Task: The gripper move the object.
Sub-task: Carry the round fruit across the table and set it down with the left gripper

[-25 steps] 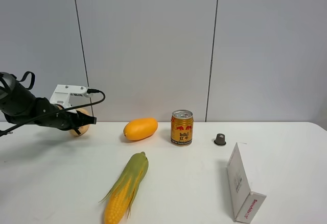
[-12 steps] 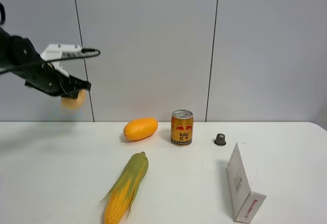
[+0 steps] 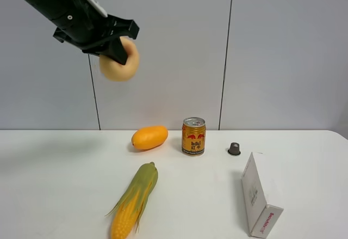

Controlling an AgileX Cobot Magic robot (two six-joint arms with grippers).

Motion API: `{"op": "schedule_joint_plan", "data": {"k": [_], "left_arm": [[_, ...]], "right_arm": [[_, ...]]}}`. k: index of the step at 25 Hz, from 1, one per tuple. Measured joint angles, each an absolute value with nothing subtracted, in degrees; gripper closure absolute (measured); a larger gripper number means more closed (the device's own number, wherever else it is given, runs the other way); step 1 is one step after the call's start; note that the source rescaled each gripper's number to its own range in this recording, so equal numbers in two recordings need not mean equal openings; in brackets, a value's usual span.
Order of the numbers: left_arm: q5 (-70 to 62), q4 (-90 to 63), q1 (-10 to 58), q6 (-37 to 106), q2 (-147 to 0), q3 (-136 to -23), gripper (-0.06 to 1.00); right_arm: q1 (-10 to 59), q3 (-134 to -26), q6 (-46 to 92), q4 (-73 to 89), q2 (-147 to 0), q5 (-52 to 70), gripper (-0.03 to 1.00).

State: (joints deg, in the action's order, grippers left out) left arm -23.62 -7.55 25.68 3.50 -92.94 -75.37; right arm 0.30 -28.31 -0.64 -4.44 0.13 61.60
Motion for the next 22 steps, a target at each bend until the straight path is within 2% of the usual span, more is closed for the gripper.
{"op": "schedule_joint_plan", "data": {"k": [5,11,22], "left_arm": [[-22.40,-11.72,34.55,2.91,-93.27,-75.37,0.94],[-19.30,-17.93,41.40,0.52,-99.86,-75.37,0.94],[-13.62,-25.17,43.31,0.00,-117.36,-75.37,0.94]], "right_arm": [[0.30,-28.31,-0.64,-4.44,0.13,61.60,-0.03],[0.30,-28.31,-0.64,-4.44,0.13,61.60,-0.03],[0.30,-28.31,-0.64,-4.44,0.13,61.60,-0.03]]}}
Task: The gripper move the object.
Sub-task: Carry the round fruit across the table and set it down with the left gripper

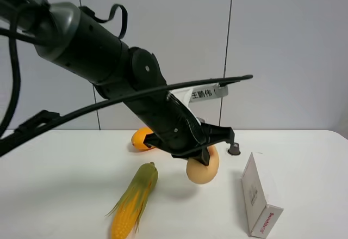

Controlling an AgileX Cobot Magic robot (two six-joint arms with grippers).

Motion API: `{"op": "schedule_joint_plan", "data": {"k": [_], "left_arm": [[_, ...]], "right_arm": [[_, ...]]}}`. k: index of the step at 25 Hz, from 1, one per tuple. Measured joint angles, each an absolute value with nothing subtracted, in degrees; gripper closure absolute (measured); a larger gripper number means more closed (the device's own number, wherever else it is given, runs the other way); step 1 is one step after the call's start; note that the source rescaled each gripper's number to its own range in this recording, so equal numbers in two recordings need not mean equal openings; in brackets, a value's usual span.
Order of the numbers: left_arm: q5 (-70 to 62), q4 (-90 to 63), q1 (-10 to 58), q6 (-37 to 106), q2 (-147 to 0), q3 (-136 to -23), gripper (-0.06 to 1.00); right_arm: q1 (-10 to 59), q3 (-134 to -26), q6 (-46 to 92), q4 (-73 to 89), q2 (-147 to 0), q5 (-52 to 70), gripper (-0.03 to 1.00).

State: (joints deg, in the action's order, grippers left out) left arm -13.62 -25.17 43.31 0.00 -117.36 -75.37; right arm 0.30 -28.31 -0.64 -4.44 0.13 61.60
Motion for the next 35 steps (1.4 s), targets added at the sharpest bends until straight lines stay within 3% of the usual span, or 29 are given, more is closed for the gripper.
{"op": "schedule_joint_plan", "data": {"k": [27,29,31,33,35], "left_arm": [[-8.37,-28.43,43.31,-1.82,-124.34,-75.37,0.91],[-7.91,-28.43,43.31,-1.52,-124.34,-75.37,0.78],[-7.98,-28.43,43.31,-1.37,-124.34,-75.37,0.52],[-7.51,-28.43,43.31,-1.37,-124.34,-75.37,0.17],[-6.28,-28.43,43.31,-1.37,-124.34,-75.37,0.02]], "right_arm": [[0.30,-28.31,-0.64,-4.44,0.13,61.60,-0.03],[0.30,-28.31,-0.64,-4.44,0.13,61.60,-0.03],[0.30,-28.31,-0.64,-4.44,0.13,61.60,-0.03],[0.30,-28.31,-0.64,-4.44,0.13,61.60,-0.03],[0.30,-28.31,-0.64,-4.44,0.13,61.60,-0.03]]}}
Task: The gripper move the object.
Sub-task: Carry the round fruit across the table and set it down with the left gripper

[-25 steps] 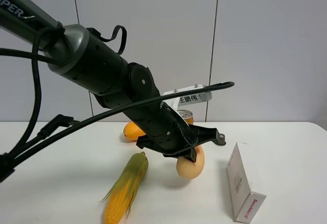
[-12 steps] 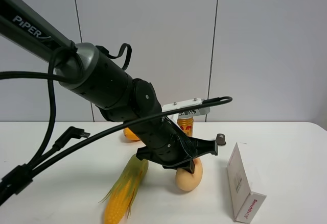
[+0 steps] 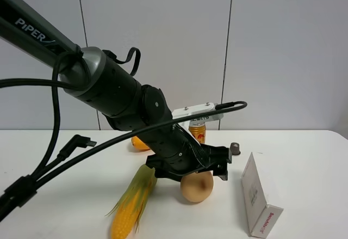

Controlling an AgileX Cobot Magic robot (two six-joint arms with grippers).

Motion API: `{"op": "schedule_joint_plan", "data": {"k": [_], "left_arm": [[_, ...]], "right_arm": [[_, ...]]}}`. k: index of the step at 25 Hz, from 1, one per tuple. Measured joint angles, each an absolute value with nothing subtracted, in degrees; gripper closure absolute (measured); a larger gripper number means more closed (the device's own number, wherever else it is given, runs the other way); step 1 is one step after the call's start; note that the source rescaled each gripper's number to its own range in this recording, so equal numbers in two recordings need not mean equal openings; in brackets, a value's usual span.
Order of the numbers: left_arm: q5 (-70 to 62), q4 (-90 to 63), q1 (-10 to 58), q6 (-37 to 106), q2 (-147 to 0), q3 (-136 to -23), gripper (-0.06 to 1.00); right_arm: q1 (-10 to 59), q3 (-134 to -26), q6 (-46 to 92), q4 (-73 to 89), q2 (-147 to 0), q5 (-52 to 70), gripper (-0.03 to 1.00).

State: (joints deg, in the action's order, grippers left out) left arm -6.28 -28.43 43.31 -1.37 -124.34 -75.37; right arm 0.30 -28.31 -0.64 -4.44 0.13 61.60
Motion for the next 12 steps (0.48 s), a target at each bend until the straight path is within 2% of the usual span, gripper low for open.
{"op": "schedule_joint_plan", "data": {"k": [4,12], "left_arm": [[-5.91,-28.43,43.31,-1.33,-124.18,-75.37,-0.05],[-6.46,-28.50,43.31,-1.20,-119.51,-75.37,-0.05]], "right_arm": [[0.30,-28.31,-0.64,-4.44,0.13,61.60,-0.03],[0.30,-28.31,-0.64,-4.44,0.13,61.60,-0.03]]}}
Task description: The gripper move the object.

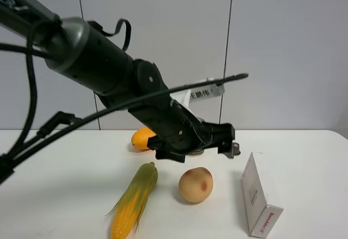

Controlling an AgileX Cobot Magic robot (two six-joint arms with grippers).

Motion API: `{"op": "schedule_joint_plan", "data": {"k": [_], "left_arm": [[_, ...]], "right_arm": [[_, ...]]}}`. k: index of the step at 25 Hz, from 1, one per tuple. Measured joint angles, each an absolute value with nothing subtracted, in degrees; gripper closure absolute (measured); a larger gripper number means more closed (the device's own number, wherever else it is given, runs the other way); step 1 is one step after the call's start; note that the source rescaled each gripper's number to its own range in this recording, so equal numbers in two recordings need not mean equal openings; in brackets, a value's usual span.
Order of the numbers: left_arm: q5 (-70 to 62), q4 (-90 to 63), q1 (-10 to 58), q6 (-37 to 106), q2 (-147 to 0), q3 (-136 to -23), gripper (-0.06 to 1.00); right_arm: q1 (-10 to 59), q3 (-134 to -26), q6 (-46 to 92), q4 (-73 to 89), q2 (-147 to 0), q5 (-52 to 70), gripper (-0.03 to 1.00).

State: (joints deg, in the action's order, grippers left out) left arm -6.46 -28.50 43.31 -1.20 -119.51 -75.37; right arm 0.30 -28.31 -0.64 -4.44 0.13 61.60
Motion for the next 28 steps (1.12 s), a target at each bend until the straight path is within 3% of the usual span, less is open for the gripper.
{"op": "schedule_joint_plan", "data": {"k": [13,20,28], "left_arm": [[-6.55,-14.65,40.98,4.74,-97.96,-75.37,-0.05],[-12.33,-2.86,30.97,6.17,-94.02,-75.37,-0.05],[-29.13,6.34,15.75,6.19,-86.86,-75.37,-0.05]], "right_arm": [[0.30,-28.31,-0.64,-4.44,0.13,61.60,-0.03],[0.30,-28.31,-0.64,-4.44,0.13,61.60,-0.03],[0.30,-28.31,-0.64,-4.44,0.13,61.60,-0.03]]}}
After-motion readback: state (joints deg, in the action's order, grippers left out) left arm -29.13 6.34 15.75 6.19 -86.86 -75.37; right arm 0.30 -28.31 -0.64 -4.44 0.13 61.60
